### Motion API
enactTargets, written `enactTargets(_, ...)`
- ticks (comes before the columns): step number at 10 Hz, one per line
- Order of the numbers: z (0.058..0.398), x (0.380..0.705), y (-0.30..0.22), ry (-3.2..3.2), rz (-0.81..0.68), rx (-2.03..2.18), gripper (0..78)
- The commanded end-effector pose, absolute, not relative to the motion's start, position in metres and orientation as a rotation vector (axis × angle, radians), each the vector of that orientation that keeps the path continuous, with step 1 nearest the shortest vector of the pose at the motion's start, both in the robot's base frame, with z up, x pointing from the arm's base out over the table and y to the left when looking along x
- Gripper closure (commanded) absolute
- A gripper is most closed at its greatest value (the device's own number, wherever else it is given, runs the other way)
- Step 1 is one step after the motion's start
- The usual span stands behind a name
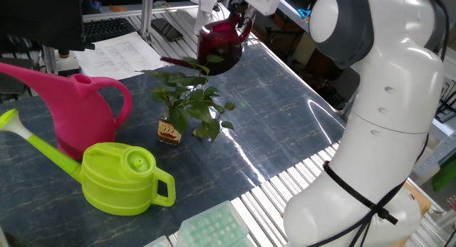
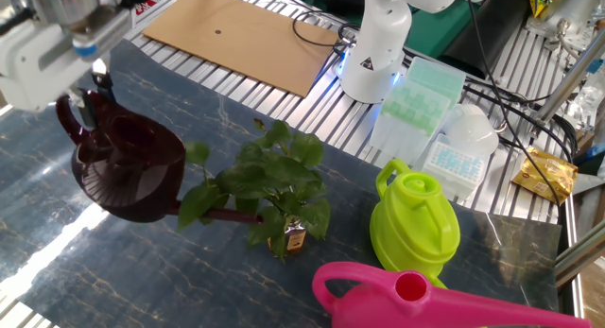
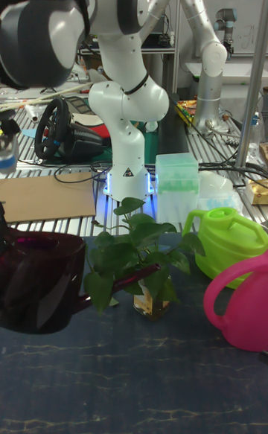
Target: Water the plant
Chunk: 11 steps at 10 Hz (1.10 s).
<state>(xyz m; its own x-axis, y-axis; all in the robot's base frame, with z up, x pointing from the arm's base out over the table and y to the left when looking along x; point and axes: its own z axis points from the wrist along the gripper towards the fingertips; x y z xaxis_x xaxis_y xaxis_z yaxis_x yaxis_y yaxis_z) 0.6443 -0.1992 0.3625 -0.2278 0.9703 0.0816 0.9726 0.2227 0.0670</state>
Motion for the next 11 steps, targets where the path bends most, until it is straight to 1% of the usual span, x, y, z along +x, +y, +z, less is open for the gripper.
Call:
enactTargets(1,0.385,0.643,-0.195,-2.463,-0.157,-1.926,76.3)
enactTargets(4,0.399,0.638,-0.193,-2.493,-0.149,-1.895,76.3)
enactTargets(8,0.401,0.636,-0.191,-2.521,-0.138,-1.863,76.3)
enactTargets(11,0.401,0.636,-0.191,-2.546,-0.166,-1.814,76.3)
